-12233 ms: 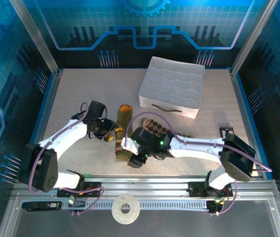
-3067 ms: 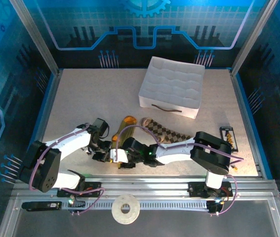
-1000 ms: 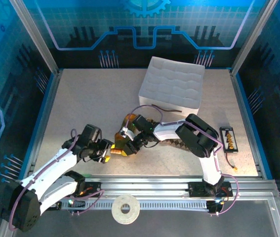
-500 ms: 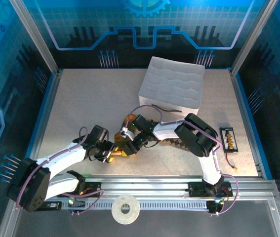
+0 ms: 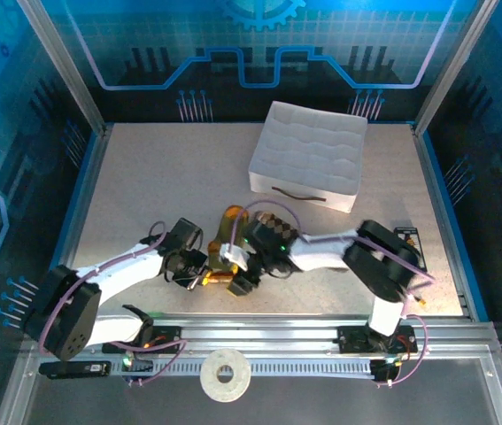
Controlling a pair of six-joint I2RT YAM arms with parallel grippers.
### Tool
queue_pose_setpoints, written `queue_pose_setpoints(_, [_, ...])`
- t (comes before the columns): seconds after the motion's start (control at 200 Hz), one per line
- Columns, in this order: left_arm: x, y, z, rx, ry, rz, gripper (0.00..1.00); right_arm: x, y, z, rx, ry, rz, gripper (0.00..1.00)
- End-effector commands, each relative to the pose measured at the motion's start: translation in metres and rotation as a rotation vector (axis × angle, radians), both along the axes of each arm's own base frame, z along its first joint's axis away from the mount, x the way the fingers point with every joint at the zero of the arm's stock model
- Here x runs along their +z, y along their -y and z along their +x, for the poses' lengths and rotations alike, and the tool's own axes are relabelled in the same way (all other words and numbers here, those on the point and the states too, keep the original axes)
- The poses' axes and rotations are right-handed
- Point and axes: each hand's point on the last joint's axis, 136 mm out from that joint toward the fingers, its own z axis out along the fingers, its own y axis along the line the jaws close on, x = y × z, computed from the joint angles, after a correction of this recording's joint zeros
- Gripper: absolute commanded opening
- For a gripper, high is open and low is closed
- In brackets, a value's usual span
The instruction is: Roll the socks
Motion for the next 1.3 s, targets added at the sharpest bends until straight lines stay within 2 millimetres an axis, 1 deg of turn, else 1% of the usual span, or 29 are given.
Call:
queue_pose_setpoints(0.0, [-0.014, -0.016, -0.038, -0.005, -0.209, 0.101, 0.0, 0.026, 0.004, 0.027, -0.007, 0.547, 0.02, 0.67])
queue_pose_setpoints(0.095, [-0.014, -0.013, -0.035, -0.017, -0.228, 0.109, 0.0, 0.032, 0.009, 0.034, -0.02, 0.701, -0.06, 0.67])
queue_pose_setpoints(0.135, [-0.014, -0.012, -0.034, -0.025, -0.238, 0.111, 0.0, 0.033, 0.008, 0.031, -0.002, 0.758, -0.078, 0.68])
queue_pose_setpoints(0.19, [-0.013, -0.012, -0.032, -0.037, -0.247, 0.119, 0.0, 0.037, 0.001, 0.026, 0.033, 0.839, -0.082, 0.68])
queue_pose_setpoints(0.22, [-0.012, -0.012, -0.032, -0.041, -0.251, 0.123, 0.0, 0.036, -0.003, 0.024, 0.054, 0.867, -0.097, 0.68])
queue_pose_setpoints(0.325, [-0.012, -0.012, -0.031, -0.049, -0.266, 0.133, 0.0, 0.037, -0.018, 0.027, 0.082, 0.983, -0.147, 0.68])
queue_pose_setpoints(0.4, [-0.012, -0.012, -0.031, -0.056, -0.268, 0.137, 0.0, 0.037, -0.027, 0.026, 0.098, 1.013, -0.149, 0.68])
queue_pose_setpoints(0.46, [-0.012, -0.012, -0.03, -0.056, -0.269, 0.139, 0.0, 0.034, -0.032, 0.022, 0.128, 0.992, -0.141, 0.67])
queue_pose_setpoints(0.535, [-0.01, -0.012, -0.029, -0.059, -0.264, 0.139, 0.0, 0.022, -0.035, 0.016, 0.16, 0.942, -0.151, 0.64])
queue_pose_setpoints(0.65, [-0.008, -0.011, -0.027, -0.062, -0.256, 0.14, 0.0, 0.001, -0.033, 0.023, 0.14, 0.908, -0.216, 0.57])
queue_pose_setpoints(0.715, [-0.007, -0.012, -0.028, -0.062, -0.257, 0.142, 0.0, -0.007, -0.032, 0.032, 0.104, 0.879, -0.251, 0.5])
queue_pose_setpoints(0.74, [-0.007, -0.012, -0.028, -0.062, -0.257, 0.142, 0.0, -0.014, -0.026, 0.033, 0.103, 0.855, -0.283, 0.46])
queue_pose_setpoints(0.785, [-0.007, -0.012, -0.027, -0.061, -0.254, 0.143, 0.0, -0.021, -0.02, 0.033, 0.096, 0.822, -0.306, 0.38])
queue_pose_setpoints(0.81, [-0.007, -0.013, -0.028, -0.059, -0.256, 0.143, 0.0, -0.024, -0.017, 0.032, 0.097, 0.807, -0.314, 0.35])
queue_pose_setpoints(0.876, [-0.005, -0.012, -0.026, -0.056, -0.249, 0.14, 0.0, -0.028, -0.013, 0.031, 0.093, 0.778, -0.329, 0.31])
queue_pose_setpoints(0.941, [-0.004, -0.012, -0.025, -0.051, -0.243, 0.137, 0.0, -0.033, -0.008, 0.029, 0.087, 0.754, -0.345, 0.25])
queue_pose_setpoints(0.991, [-0.002, -0.012, -0.023, -0.046, -0.242, 0.136, 0.0, -0.037, -0.003, 0.026, 0.088, 0.731, -0.354, 0.19])
queue_pose_setpoints(1.136, [0.001, -0.013, -0.021, -0.036, -0.236, 0.133, 0.0, -0.037, 0.005, 0.017, 0.087, 0.668, -0.349, 0.0])
queue_pose_setpoints(1.281, [0.004, -0.015, -0.018, -0.019, -0.228, 0.128, 0.0, -0.039, 0.01, 0.003, 0.094, 0.526, -0.317, 0.0])
queue_pose_setpoints(1.291, [0.005, -0.015, -0.018, -0.016, -0.225, 0.127, 0.02, -0.039, 0.01, 0.002, 0.096, 0.512, -0.315, 0.0])
